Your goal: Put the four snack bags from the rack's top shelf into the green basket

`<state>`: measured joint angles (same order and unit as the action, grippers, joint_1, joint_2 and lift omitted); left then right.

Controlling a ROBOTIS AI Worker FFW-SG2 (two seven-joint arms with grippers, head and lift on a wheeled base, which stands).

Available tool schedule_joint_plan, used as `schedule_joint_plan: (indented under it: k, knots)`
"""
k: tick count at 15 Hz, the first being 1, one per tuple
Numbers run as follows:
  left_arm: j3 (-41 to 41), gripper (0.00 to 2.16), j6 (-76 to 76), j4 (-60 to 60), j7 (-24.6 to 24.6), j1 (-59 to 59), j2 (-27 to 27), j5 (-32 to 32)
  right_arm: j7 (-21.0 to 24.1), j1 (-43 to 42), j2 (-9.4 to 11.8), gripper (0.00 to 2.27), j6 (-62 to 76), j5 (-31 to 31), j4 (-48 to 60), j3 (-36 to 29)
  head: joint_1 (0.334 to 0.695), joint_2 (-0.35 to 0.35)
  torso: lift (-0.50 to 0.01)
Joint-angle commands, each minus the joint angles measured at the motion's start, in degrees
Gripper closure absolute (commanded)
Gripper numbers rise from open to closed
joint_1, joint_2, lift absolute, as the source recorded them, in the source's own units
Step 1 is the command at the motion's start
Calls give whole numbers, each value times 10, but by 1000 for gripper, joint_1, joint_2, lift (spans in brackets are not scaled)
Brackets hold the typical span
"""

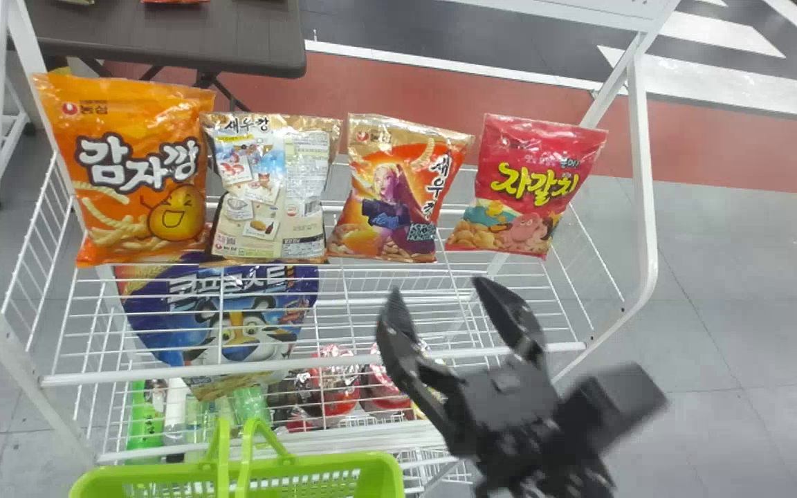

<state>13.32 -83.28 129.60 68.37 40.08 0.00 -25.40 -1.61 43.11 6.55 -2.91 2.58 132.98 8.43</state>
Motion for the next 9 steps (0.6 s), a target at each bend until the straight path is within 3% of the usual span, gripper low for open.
schedule_joint_plan:
  k: [1,3,5,6,9]
  knots:
    - [-9,2145,0,-5,1,0,-1,1,1,-124,-3,144,-46,-13,-79,65,695,-218,0]
    - [-15,2145,0,-6,2,0,-1,4,1,-210,-23,144,-62,-24,-149,121,695,-127,0]
    - [-23,2145,0,-7,2,0,-1,5,2,-276,-59,144,-60,-26,-222,156,695,-35,0]
    - [-29,2145,0,-7,1,-1,-1,5,4,-304,-66,144,-60,-30,-252,175,695,47,0]
    - [-33,2145,0,-9,5,-1,-1,5,7,-382,-66,144,-60,-34,-338,218,695,138,0]
